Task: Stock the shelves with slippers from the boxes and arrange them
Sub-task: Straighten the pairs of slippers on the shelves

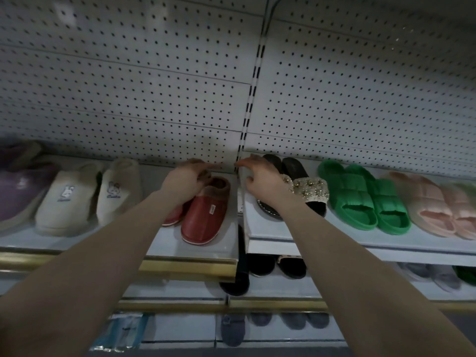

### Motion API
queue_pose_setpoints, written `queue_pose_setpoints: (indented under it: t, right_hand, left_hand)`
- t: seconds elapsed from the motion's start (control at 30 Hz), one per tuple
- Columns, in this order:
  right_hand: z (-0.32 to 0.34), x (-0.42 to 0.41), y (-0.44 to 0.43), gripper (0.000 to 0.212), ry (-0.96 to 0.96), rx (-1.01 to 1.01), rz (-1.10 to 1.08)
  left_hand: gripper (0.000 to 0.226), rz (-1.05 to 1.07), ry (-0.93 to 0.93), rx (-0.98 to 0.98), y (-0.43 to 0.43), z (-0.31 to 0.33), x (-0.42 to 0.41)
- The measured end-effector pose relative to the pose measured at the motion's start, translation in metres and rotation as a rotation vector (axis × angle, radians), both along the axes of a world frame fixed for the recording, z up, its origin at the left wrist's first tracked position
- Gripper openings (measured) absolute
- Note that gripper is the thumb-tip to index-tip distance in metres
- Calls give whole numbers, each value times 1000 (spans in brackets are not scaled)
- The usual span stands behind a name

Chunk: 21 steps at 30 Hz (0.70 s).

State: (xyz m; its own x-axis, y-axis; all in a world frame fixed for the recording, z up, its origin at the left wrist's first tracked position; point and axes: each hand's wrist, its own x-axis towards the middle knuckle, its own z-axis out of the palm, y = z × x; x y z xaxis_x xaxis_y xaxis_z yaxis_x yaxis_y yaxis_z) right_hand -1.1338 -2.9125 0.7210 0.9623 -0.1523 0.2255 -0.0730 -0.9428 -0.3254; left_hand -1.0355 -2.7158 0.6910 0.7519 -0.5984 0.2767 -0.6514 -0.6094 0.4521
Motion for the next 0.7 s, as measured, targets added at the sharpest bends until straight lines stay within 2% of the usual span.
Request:
queue_pose_setpoints:
  t: [0.1,0.23,0.47,0.57,0.63,0.7]
  right_hand:
    - [1,18,23,49,-19,12,-12]
    - [0,42,56,51,0,14,-75]
    - [-51,55,106,44,162,125,-258]
    - [-67,48,112,74,285,130,-376]
    - [-76,44,113,89,339,220,-424]
    - [-83,41,113,99,356,301,-448]
  left_hand:
    - [38,-4,62,98,21,-13,31]
    - [74,-103,166,221,41,-23,67]
    - [66,-214,170,301,64,-35,82]
    - [68,-243,161,263,63,-37,82]
    - [65,-252,151,285,58,-41,88]
    - [71,-249,190,303,54,-46,92]
